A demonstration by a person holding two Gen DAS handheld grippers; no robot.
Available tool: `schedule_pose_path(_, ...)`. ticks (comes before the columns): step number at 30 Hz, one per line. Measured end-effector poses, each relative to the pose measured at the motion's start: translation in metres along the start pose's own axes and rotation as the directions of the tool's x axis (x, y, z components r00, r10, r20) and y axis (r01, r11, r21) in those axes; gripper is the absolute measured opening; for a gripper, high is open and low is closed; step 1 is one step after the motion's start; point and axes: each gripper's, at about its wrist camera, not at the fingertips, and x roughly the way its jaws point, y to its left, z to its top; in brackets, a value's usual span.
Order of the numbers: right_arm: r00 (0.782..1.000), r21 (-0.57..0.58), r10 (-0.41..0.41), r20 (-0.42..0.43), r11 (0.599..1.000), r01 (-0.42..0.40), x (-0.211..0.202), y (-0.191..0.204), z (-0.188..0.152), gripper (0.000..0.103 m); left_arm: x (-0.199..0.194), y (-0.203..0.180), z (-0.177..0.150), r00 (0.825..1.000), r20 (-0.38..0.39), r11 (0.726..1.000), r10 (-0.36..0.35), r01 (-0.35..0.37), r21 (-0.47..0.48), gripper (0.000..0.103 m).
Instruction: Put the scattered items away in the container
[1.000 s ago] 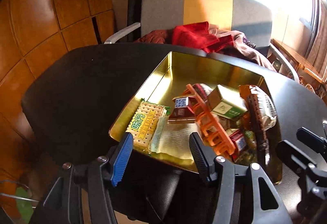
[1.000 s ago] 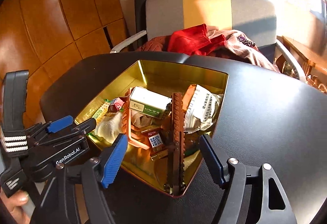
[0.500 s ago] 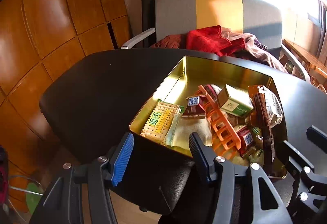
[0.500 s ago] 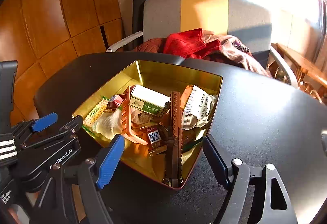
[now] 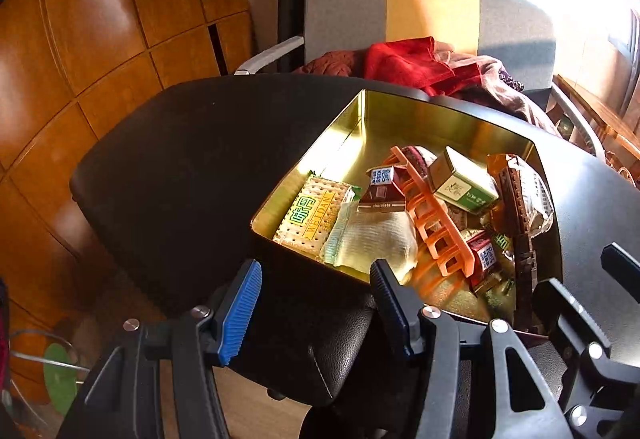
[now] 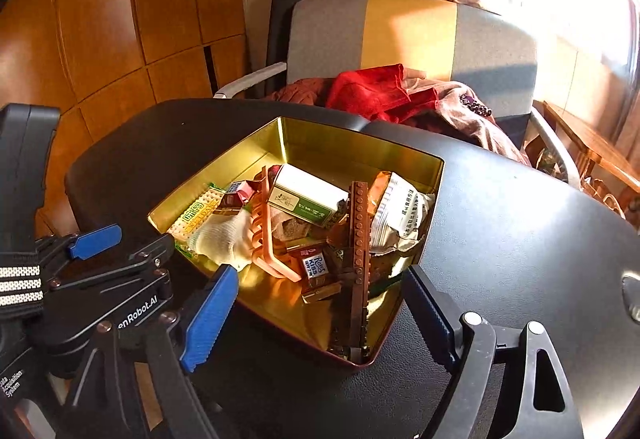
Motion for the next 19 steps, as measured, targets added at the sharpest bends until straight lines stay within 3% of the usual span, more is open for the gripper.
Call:
schedule_pose_path(8, 1.0, -0.004, -0.023, 0.007, 1.0, 0.023, -0.001, 0.0, 0.0, 0.086, -0.004, -0.002, -0.001, 1.0, 0.025, 1.0, -0.003, 0.003, 0.014, 0.058)
schedule_pose_path(14, 1.0, -0.006, -0.027, -0.002, 1.0, 0.027, 0.002, 0.0, -0.001, 0.087, -0.012, -0.004, -0.002, 0.996, 0.087, 0.999, 0.001, -0.004, 0.034, 0.051)
schedule_pose_path(19, 0.999, -0.008, -0.036, -0.002, 0.999, 0.036, 0.002, 0.0, -0.001, 0.087, -0.012, -0.005, 0.0, 0.997, 0.07, 0.999, -0.012, 0.01, 0.034, 0.05)
